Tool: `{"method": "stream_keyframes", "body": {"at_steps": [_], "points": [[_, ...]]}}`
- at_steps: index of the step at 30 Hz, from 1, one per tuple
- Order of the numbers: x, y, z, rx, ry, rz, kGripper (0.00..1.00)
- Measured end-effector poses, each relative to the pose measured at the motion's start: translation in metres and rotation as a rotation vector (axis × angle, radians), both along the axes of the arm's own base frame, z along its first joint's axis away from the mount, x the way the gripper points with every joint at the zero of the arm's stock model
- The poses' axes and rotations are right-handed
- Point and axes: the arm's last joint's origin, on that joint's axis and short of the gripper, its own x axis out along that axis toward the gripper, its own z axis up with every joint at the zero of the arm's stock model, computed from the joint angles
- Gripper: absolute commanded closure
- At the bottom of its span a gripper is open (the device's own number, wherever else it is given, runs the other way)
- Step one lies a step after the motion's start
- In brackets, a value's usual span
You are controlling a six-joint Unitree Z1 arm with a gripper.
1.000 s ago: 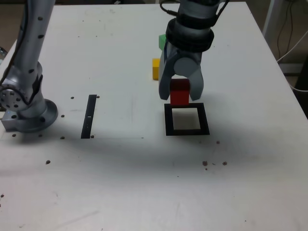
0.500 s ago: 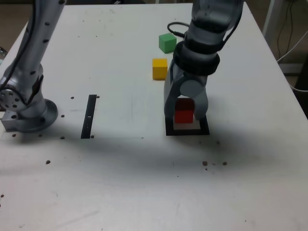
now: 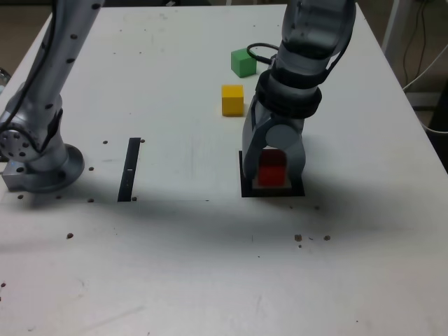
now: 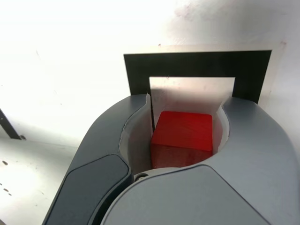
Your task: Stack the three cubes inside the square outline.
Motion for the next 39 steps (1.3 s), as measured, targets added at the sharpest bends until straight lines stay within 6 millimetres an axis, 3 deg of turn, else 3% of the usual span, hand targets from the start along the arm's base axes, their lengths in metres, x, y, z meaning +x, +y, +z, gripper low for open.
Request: {"method": "stream_keyframes", "body": {"at_steps": [2, 5, 15, 24, 31, 39], "points": [[0.001, 0.002, -0.003, -0.007, -0.004, -0.007, 0.12], [0.001, 0.003, -0.005, -0.013, -0.010, -0.013, 0.04], [-0.004, 0.004, -0.007, -0.014, -0.011, -0.012, 0.01], [-0.021, 0.006, 0.026, 0.014, -0.069, -0.009, 0.01], [-0.045, 0.009, 0.072, 0.065, -0.123, 0.004, 0.01], [-0.051, 0.012, 0.082, 0.072, -0.128, 0.009, 0.01]]}}
